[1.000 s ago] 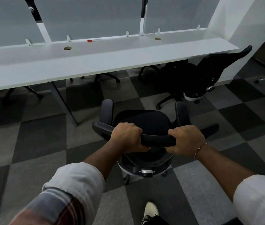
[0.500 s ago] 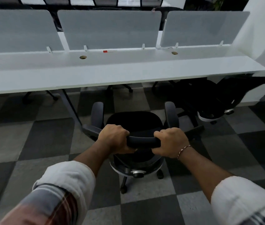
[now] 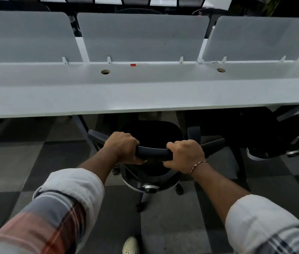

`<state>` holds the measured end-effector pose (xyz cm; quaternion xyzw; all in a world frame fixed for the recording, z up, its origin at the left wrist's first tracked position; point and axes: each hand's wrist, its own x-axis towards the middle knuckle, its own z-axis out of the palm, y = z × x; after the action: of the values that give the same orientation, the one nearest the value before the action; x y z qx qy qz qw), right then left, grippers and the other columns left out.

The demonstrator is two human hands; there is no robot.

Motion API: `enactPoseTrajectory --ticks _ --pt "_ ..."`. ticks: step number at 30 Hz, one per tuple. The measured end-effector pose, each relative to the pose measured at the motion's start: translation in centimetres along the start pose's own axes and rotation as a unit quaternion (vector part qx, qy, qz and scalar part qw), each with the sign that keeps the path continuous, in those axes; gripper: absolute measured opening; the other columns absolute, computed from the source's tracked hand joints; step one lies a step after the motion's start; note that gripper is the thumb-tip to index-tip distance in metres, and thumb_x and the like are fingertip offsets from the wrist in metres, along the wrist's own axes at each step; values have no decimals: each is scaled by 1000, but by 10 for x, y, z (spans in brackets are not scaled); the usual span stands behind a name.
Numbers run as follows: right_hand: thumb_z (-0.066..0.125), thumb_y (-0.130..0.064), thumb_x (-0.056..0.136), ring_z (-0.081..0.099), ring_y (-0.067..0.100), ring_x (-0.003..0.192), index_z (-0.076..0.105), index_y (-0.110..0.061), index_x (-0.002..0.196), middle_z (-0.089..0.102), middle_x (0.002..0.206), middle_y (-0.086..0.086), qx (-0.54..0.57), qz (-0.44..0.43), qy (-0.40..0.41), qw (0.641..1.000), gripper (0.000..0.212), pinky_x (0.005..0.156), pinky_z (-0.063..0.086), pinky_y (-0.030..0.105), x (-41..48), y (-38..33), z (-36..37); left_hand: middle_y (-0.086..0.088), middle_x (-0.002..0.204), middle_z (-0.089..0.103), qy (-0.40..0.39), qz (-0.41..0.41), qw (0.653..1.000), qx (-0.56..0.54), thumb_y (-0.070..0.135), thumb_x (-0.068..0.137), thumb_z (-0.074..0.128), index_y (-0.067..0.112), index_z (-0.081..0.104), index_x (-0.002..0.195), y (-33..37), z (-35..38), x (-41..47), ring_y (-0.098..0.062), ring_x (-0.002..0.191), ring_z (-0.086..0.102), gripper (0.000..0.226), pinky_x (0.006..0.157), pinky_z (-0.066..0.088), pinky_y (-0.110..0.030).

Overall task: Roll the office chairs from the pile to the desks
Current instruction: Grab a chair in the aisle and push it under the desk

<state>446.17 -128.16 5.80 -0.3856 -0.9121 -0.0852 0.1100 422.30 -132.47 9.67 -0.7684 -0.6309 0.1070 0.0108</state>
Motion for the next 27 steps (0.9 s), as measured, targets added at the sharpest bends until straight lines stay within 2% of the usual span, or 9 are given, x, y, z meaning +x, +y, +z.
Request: enactPoseTrajectory --ticks 6,12,19,21,27 --pt "77 -59 57 52 23 45 58 -20 73 53 55 -1 -8 7 4 1000 46 49 39 29 77 10 26 11 66 51 -13 -11 1000 -3 81 71 57 31 68 83 -58 1 56 -17 67 56 53 62 38 -29" --pt "78 -61 60 51 24 43 54 -18 69 51 53 0 -6 -4 26 1000 49 48 36 28 137 22 48 10 70 56 -13 -23 999 -18 80 69 59 32 69 85 -99 7 99 -18 75 64 51 63 40 -30" --pt "67 -78 65 52 25 44 54 -18 70 53 52 -1 16 -26 65 997 61 47 33 27 193 44 67 9 68 50 -26 -45 999 -12 78 72 60 31 68 89 -135 7 146 -19 68 53 51 65 39 -30" --pt "68 -79 65 52 24 44 56 -19 70 54 53 0 28 -32 86 995 62 49 30 26 205 46 70 9 69 52 -30 -48 998 -8 79 72 59 30 70 89 -143 6 155 -19 67 54 53 65 40 -30" --pt "62 -80 71 53 24 48 55 -20 70 58 59 0 46 -53 110 991 60 50 35 28 221 45 80 11 71 57 -37 -53 998 -4 78 72 59 32 69 88 -160 13 163 -17 68 56 50 64 38 -29"
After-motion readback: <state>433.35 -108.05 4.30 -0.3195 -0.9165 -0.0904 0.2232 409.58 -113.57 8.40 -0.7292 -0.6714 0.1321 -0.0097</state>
